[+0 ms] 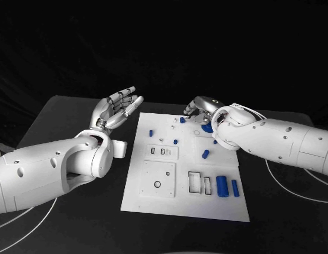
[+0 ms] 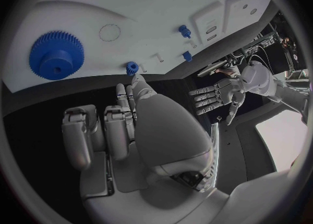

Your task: Assemble the parts on the task board

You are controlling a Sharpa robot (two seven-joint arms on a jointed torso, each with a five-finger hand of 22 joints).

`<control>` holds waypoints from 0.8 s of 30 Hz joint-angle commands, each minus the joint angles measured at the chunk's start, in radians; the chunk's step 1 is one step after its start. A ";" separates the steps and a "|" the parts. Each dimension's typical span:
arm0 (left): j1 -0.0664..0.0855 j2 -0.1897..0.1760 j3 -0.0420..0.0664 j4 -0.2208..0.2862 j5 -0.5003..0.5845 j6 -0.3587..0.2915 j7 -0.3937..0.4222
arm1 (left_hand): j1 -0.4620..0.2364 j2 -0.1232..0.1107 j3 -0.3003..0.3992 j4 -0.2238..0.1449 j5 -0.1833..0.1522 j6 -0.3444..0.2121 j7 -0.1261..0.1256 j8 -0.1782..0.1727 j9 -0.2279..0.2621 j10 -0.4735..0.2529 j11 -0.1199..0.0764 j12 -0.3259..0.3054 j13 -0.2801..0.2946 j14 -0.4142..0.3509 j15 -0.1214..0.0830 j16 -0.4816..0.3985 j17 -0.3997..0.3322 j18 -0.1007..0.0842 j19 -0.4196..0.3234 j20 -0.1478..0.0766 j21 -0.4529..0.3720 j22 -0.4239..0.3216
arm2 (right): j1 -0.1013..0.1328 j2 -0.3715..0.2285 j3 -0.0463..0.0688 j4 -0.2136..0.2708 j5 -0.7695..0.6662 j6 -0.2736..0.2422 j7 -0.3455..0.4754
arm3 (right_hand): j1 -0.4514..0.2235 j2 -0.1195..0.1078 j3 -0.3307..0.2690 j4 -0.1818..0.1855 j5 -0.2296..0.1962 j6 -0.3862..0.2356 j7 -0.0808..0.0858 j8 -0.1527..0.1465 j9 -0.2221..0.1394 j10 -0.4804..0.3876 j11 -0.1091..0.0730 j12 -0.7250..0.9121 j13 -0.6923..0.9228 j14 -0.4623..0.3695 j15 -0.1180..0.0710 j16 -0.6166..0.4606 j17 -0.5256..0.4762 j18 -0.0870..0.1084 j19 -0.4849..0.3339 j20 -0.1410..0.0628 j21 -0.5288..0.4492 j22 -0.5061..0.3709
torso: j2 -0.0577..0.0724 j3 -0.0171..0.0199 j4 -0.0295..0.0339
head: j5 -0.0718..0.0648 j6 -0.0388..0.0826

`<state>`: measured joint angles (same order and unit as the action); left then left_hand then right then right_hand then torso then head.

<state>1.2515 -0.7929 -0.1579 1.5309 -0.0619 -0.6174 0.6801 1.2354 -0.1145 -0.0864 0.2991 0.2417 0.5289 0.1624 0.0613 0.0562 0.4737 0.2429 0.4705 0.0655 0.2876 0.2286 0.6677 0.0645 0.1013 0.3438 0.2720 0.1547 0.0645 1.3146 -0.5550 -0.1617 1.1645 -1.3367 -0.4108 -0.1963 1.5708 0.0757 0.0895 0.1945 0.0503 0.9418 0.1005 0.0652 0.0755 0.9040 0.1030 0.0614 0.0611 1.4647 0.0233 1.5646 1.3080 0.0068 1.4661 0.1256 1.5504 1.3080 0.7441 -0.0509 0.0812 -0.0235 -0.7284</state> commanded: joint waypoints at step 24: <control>0.001 0.004 0.001 0.000 -0.007 0.019 0.007 | -0.002 0.015 0.008 -0.001 -0.004 0.014 0.118 0.007 0.002 0.007 0.003 0.000 -0.001 -0.002 0.000 0.005 0.001 0.018 -0.008 0.003 0.000 -0.001 | -0.002 0.070 0.000 -0.086 -0.159 0.169 -0.070 | -0.022 -0.008 -0.012 -0.045 -0.001 -0.075 -0.037 0.017 0.011 -0.428 0.034 -0.019 -0.017 0.104 0.021 0.002 0.251 0.008 0.065 0.019 -0.012 0.214 | 0.000 -0.0001 0.0004 | 0.003 0.002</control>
<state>1.2515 -0.7907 -0.1579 1.5292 -0.0620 -0.6147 0.6791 1.2314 -0.1105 -0.0837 0.2963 0.2417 0.5379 0.1641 0.0613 0.0571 0.4737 0.2428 0.4705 0.0655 0.2877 0.2286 0.6677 0.0645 0.1013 0.3401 0.2756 0.1547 0.0646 1.3131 -0.4879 -0.1615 1.0823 -1.4652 -0.2788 -0.2485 1.5501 0.0552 0.0763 0.1570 0.0502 0.8601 0.0663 0.0792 0.0859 0.4834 0.1387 0.0460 0.0449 1.4648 0.0377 1.5646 1.3077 0.0067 1.4661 0.1399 1.5430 1.3077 0.7443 -0.0511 0.0820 -0.0201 -0.7264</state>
